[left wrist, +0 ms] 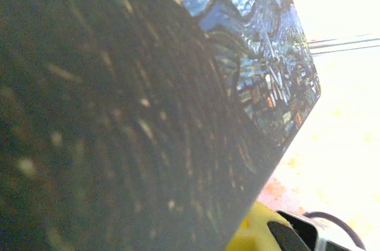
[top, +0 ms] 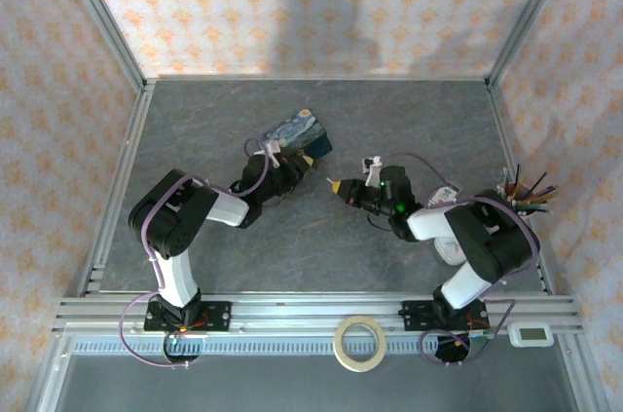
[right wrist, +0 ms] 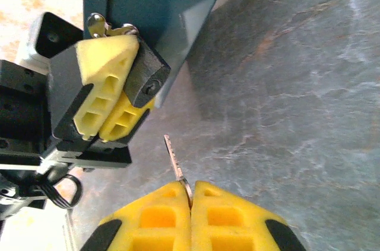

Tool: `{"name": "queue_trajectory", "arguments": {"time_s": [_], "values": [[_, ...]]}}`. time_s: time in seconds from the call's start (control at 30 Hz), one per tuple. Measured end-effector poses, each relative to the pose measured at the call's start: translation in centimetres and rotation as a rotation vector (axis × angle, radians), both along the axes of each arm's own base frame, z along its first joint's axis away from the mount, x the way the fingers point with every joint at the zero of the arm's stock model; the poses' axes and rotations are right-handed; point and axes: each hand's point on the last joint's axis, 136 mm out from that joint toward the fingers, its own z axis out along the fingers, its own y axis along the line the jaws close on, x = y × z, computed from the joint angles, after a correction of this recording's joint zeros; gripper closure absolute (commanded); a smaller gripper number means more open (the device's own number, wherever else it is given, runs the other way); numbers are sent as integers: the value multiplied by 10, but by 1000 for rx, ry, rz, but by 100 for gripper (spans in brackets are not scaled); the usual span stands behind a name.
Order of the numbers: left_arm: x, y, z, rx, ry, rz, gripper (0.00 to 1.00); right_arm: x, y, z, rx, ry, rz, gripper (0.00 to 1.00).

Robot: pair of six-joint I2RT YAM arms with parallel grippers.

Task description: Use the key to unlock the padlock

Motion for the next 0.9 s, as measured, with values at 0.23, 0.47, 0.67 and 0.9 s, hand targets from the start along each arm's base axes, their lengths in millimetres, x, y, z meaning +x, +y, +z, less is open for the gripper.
{"name": "queue_trajectory", "arguments": {"time_s": [0.23,0.47,0.67,0.9], "values": [[-4,-3,14,-86,-18,-13,100,1,10,5,97,15,24,100],[-4,-4,19,-111,-25,-14,100,5,14,1,146,36,19,100],[-6,-4,17,-110,-23,-16,100,10,17,13,175,12,18,100],[-6,-4,17,-107,-25,-17,100,14,21,16,189,3,24,100]]}}
